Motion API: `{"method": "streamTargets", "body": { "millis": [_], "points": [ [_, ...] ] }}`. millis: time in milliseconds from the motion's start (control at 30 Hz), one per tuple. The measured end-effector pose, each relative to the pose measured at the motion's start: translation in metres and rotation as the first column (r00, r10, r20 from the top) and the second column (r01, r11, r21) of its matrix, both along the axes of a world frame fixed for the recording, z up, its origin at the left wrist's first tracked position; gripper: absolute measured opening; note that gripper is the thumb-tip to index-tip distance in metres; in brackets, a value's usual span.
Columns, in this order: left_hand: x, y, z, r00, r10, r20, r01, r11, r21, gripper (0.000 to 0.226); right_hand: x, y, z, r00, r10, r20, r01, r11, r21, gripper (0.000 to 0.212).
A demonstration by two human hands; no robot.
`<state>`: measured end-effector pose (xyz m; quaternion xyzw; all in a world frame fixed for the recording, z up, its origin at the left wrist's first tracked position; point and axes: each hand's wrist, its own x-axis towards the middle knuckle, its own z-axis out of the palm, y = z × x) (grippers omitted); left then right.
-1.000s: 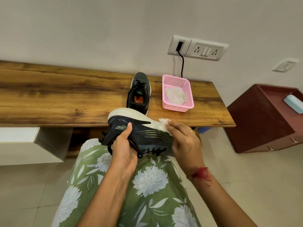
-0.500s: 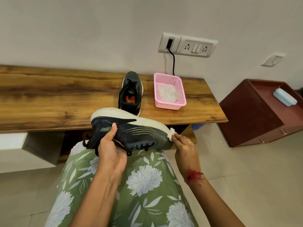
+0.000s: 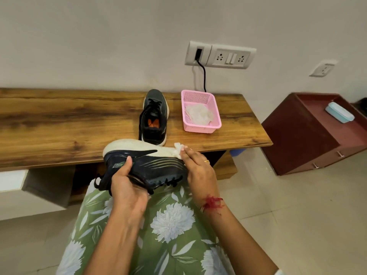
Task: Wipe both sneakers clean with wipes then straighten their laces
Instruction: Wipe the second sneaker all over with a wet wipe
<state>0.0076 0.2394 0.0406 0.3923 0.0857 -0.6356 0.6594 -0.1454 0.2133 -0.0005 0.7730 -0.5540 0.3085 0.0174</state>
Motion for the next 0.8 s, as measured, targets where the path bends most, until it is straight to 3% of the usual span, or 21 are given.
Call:
{"method": "streamTargets", "body": {
  "millis": [167, 333, 400, 500, 600, 800],
  "points": [
    [-0.001, 0.0, 0.002, 1.0, -0.017, -0.018, 0.017, 1.0, 0.016, 0.018, -0.024, 0.013, -0.021, 0.982, -0.179, 0.06, 0.172, 0.979, 0.107, 0.068],
    [-0.002, -0.001, 0.002, 1.0, -0.008, -0.011, 0.008, 1.0, 0.029, 0.016, -0.038, 0.018, -0.03, 0.922, -0.336, 0.193, 0.29, 0.929, 0.231, 0.052],
    [-0.001, 0.0, 0.002, 1.0, -0.008, -0.01, 0.009, 0.999, 0.03, 0.017, -0.041, 0.017, -0.03, 0.85, -0.446, 0.28, 0.346, 0.873, 0.343, 0.045],
    [0.0, 0.0, 0.003, 1.0, 0.007, -0.027, -0.005, 0.999, 0.047, 0.017, -0.043, 0.014, -0.024, 0.631, -0.637, 0.443, 0.416, 0.76, 0.5, 0.041],
    [0.0, 0.0, 0.002, 0.999, 0.021, -0.033, -0.019, 0.999, 0.051, 0.022, -0.032, 0.014, -0.016, 0.5, -0.687, 0.528, 0.415, 0.725, 0.55, 0.04],
    [-0.009, 0.001, 0.009, 0.999, 0.025, 0.027, -0.026, 0.999, 0.041, 0.023, -0.002, 0.012, -0.014, 0.61, -0.663, 0.435, 0.461, 0.743, 0.486, 0.046]
  ]
}}
